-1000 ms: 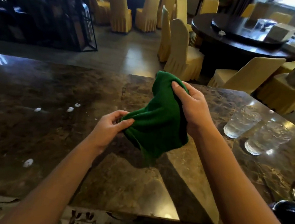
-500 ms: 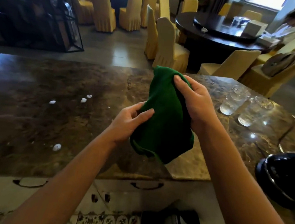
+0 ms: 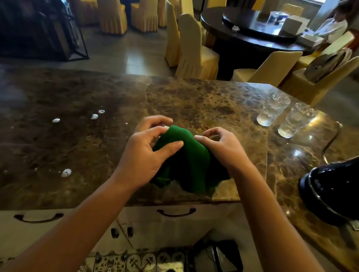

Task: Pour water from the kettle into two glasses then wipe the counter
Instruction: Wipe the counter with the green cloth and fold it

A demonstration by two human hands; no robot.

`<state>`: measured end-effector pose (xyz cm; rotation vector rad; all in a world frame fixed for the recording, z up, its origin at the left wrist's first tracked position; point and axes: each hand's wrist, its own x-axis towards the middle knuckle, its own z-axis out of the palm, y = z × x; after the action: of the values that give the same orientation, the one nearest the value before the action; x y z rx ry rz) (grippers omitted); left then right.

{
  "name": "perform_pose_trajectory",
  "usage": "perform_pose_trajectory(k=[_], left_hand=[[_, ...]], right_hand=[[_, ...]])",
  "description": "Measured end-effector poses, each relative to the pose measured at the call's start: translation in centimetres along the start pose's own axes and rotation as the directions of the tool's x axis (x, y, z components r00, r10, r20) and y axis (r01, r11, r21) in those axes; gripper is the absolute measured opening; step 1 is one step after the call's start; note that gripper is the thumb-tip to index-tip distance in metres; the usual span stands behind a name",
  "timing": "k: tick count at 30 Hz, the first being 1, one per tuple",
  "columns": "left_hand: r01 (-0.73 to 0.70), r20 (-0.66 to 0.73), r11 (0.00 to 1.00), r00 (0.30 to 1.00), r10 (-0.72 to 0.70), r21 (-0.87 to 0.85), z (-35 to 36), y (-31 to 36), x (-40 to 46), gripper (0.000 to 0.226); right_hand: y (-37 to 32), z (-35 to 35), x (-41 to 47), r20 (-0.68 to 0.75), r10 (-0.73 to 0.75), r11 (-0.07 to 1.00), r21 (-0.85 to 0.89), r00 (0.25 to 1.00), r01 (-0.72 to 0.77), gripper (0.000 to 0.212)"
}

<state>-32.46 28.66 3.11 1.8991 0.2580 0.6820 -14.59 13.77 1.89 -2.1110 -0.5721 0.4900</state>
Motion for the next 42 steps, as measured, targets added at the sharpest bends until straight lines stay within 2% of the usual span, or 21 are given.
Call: perform_pose_trajectory(k=[2, 4, 6, 8, 10, 12, 14, 16, 21, 23, 25, 30, 33, 35, 37, 38, 40, 42], left_hand=[[-0.05, -0.015, 0.996, 0.999, 0.051, 0.074, 0.1, 0.2, 0.4, 0.02], [-0.04, 0.006, 0.999, 0.999, 0.04, 0.017, 0.2, 0.2, 0.8, 0.019], [0.016, -0.038, 0.996, 0.999, -0.019, -0.089, 0.6, 0.4, 1.2, 0.022], [0.081, -0.123, 0.979, 0.987, -0.106, -0.186, 0.8, 0.8, 1.4, 0.027], [0.112, -0.168, 0.956, 0.972, -0.162, -0.27, 1.0, 1.0, 1.6, 0.026], [0.122, -0.185, 0.925, 0.962, -0.199, -0.359, 1.2, 1.1, 1.7, 0.022], [0.117, -0.217, 0.899, 0.95, -0.226, -0.422, 1.2, 1.5, 1.9, 0.018], [0.098, -0.277, 0.91, 0.934, -0.224, -0.404, 1.0, 1.6, 2.2, 0.01], [0.096, -0.398, 0.929, 0.884, -0.245, -0.358, -0.2, 1.0, 2.2, 0.008], [0.103, -0.418, 0.937, 0.875, -0.245, -0.333, -0.3, 1.0, 2.2, 0.005], [0.108, -0.431, 0.954, 0.874, -0.225, -0.28, -0.1, 1.1, 2.3, 0.004], [0.132, -0.49, 0.981, 0.852, -0.186, -0.143, -0.5, 0.5, 2.7, 0.002], [0.164, -0.509, 0.973, 0.831, -0.225, -0.162, -1.6, -0.1, 2.8, 0.003], [0.206, -0.479, 0.937, 0.816, -0.324, -0.282, -2.0, -0.7, 3.0, 0.004], [0.245, -0.419, 0.864, 0.795, -0.439, -0.44, -2.0, -1.3, 3.1, 0.015], [0.258, -0.381, 0.821, 0.787, -0.485, -0.51, -1.7, -1.7, 3.2, 0.021], [0.26, -0.307, 0.732, 0.782, -0.542, -0.63, -0.7, -2.1, 3.2, 0.026], [0.225, -0.291, 0.685, 0.781, -0.552, -0.693, 0.7, -2.5, 3.5, 0.028]], right_hand=[[0.4, 0.7, -0.5, -0.003, -0.037, 0.997, 0.064, 0.999, 0.038, 0.042], [0.9, 1.2, -1.4, -0.085, -0.109, 0.978, 0.166, 0.99, 0.122, 0.036], [1.3, 1.3, -2.5, -0.14, -0.168, 0.916, 0.344, 0.976, 0.207, 0.025], [1.5, 1.6, -3.4, -0.012, -0.243, 0.842, 0.494, 0.97, 0.217, 0.028], [1.7, 2.7, -3.9, 0.142, -0.312, 0.86, 0.463, 0.939, 0.216, 0.039], [1.8, 4.0, -3.5, 0.211, -0.308, 0.873, 0.449, 0.927, 0.188, 0.047], [1.7, 4.7, -2.5, 0.212, -0.297, 0.857, 0.488, 0.931, 0.162, 0.041], [1.9, 4.9, -1.5, 0.181, -0.316, 0.859, 0.472, 0.932, 0.2, 0.034], [2.4, 5.1, 0.3, 0.098, -0.375, 0.885, 0.333, 0.922, 0.324, 0.038], [2.3, 5.8, 0.4, 0.126, -0.41, 0.889, 0.277, 0.903, 0.365, 0.04], [1.8, 6.8, 0.2, 0.171, -0.421, 0.883, 0.301, 0.891, 0.359, 0.042], [1.2, 8.2, 1.1, 0.196, -0.347, 0.828, 0.524, 0.917, 0.202, 0.017], [0.6, 6.9, 1.7, 0.253, -0.272, 0.768, 0.638, 0.928, 0.052, 0.009], [-0.3, 5.8, 1.8, 0.281, -0.261, 0.705, 0.709, 0.924, -0.016, 0.013], [-1.2, 4.7, 2.0, 0.302, -0.249, 0.609, 0.788, 0.92, -0.094, 0.018], [-1.6, 4.3, 2.0, 0.319, -0.256, 0.546, 0.827, 0.913, -0.136, 0.025], [-2.1, 3.9, 1.6, 0.381, -0.26, 0.432, 0.868, 0.887, -0.246, 0.056], [-2.2, 3.9, 0.8, 0.436, -0.273, 0.272, 0.89, 0.857, -0.367, 0.063]])
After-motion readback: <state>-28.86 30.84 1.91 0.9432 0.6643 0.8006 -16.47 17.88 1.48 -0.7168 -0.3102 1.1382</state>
